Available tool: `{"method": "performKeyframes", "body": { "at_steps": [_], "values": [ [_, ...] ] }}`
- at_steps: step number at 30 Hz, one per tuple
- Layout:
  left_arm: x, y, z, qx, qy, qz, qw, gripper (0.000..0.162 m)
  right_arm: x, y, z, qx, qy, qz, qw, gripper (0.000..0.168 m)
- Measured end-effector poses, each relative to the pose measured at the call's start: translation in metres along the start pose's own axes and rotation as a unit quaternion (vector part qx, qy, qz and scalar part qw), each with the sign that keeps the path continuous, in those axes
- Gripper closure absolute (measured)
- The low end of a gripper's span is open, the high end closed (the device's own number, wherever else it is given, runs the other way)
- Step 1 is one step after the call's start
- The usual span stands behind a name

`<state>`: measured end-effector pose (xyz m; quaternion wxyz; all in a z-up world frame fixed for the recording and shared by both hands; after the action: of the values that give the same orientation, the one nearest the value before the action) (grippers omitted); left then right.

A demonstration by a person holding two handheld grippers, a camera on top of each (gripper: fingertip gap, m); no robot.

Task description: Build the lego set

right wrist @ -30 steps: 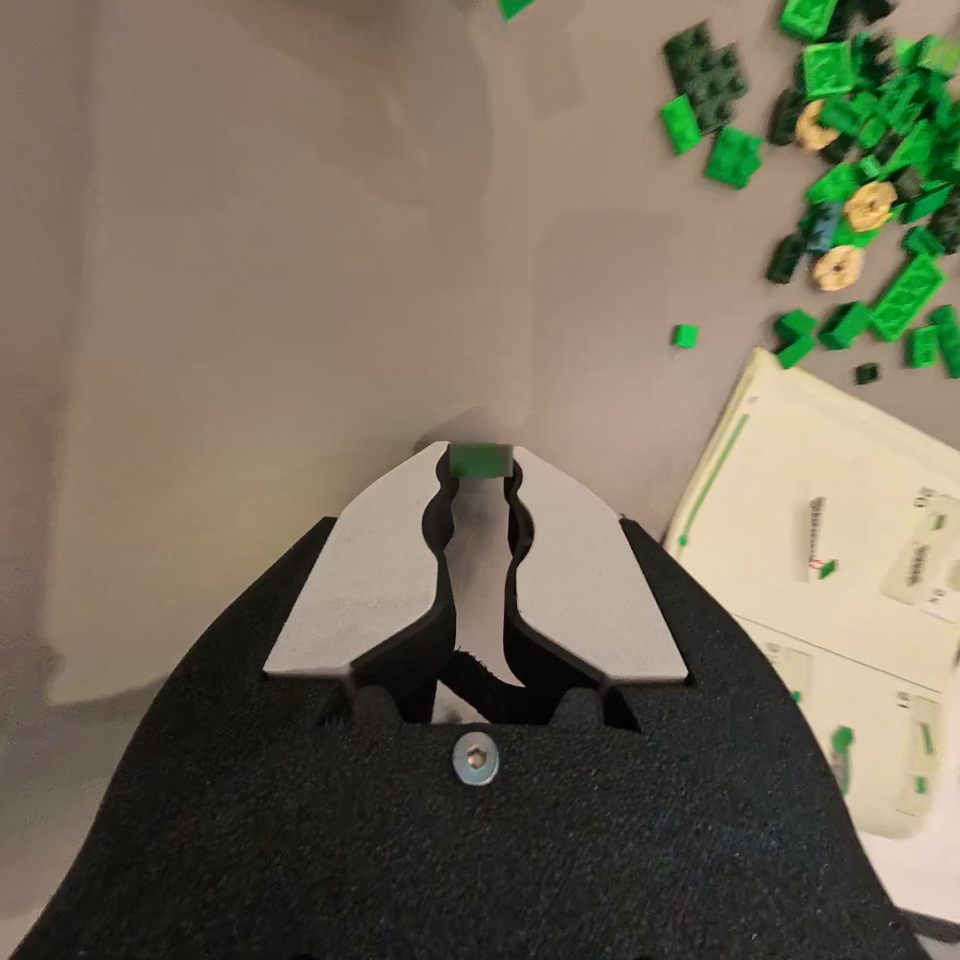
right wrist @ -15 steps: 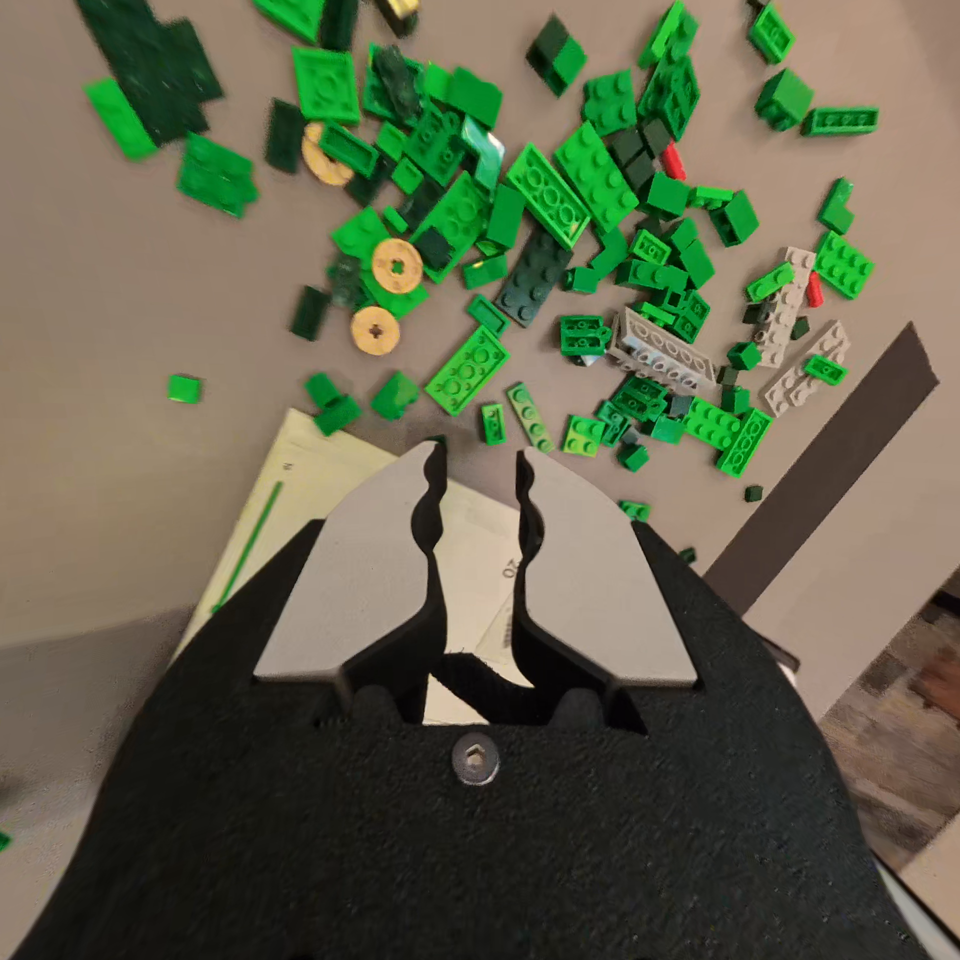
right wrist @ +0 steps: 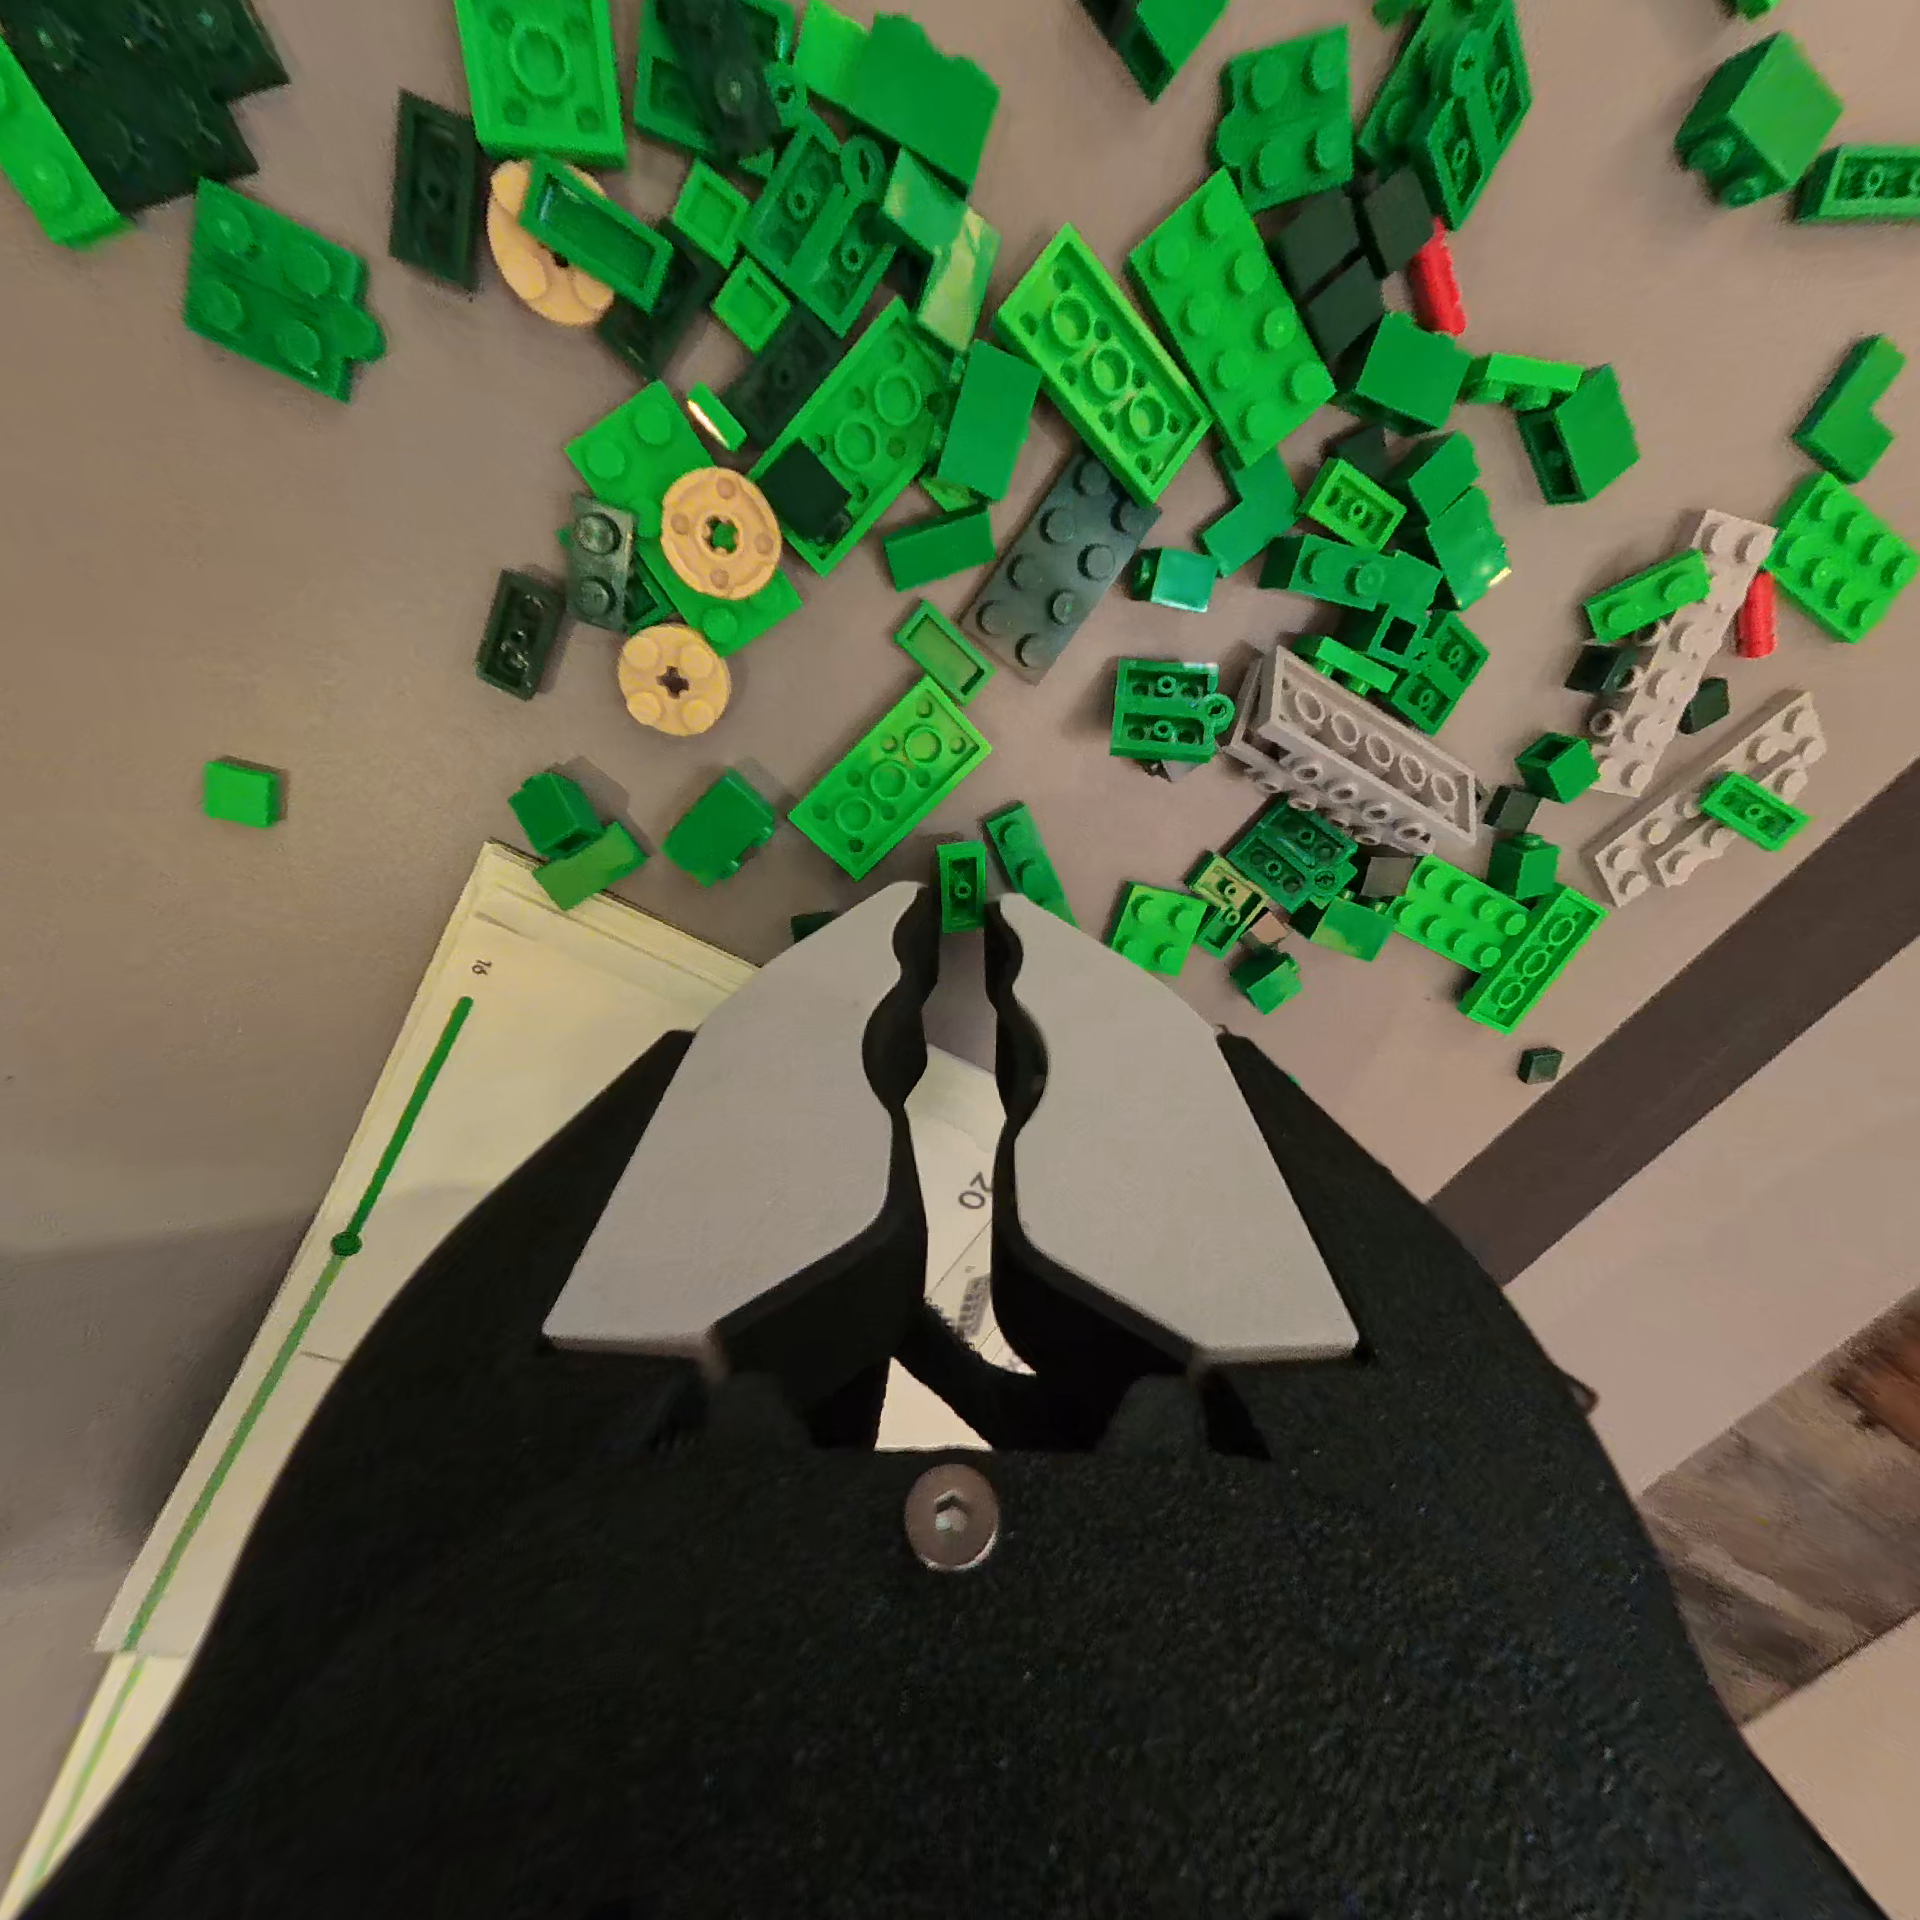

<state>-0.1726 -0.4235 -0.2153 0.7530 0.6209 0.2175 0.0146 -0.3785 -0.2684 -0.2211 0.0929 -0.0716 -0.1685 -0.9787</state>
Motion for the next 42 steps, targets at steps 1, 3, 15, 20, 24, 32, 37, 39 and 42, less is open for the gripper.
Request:
{"method": "performKeyframes", "body": {
  "at_steps": [1, 3, 15, 20, 24, 32, 37, 39, 42],
  "values": [
    [0.000, 0.000, 0.000, -0.001, 0.000, -0.001, 1.000, 0.146, -0.002, 0.000, 0.003, 0.004, -0.007, -0.003, 1.000, 0.160],
    [0.000, 0.000, 0.000, -0.001, 0.000, -0.001, 1.000, 0.146, -0.010, -0.001, 0.015, 0.018, -0.028, -0.015, 0.999, 0.160],
    [0.011, 0.009, -0.023, 0.002, -0.062, 0.042, 0.997, 0.146, -0.208, -0.038, 0.064, 0.009, -0.125, -0.189, 0.974, 0.161],
    [0.030, 0.023, -0.051, -0.019, -0.112, 0.022, 0.993, 0.146, -0.227, -0.048, 0.061, 0.009, -0.147, -0.213, 0.966, 0.161],
    [0.048, 0.026, -0.068, -0.040, -0.136, 0.003, 0.990, 0.146, -0.232, -0.050, 0.059, 0.030, -0.160, -0.221, 0.961, 0.160],
    [0.061, 0.030, -0.086, -0.070, -0.144, 0.002, 0.987, 0.146, -0.245, -0.057, 0.073, 0.104, -0.184, -0.239, 0.948, 0.151],
    [0.062, 0.021, -0.094, -0.126, -0.154, 0.018, 0.980, 0.146, -0.273, -0.061, 0.096, 0.197, -0.223, -0.251, 0.921, 0.154],
    [0.062, 0.019, -0.096, -0.142, -0.152, 0.021, 0.978, 0.146, -0.286, -0.062, 0.103, 0.232, -0.243, -0.254, 0.907, 0.155],
    [0.061, 0.016, -0.099, -0.162, -0.155, 0.021, 0.974, 0.146, -0.303, -0.066, 0.109, 0.261, -0.275, -0.249, 0.891, 0.157]
  ]
}}
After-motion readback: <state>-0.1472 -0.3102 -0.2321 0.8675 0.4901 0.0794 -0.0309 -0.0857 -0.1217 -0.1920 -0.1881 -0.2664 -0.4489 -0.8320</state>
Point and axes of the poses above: each gripper's, where its closed fingertips meet, z back along the fingers, y out of its top, x = y × z across the jaws, the point moved 7 cm from there along z, back along the fingers, and after that the axes turned 10 degrees about x, right-handed, at the moved point
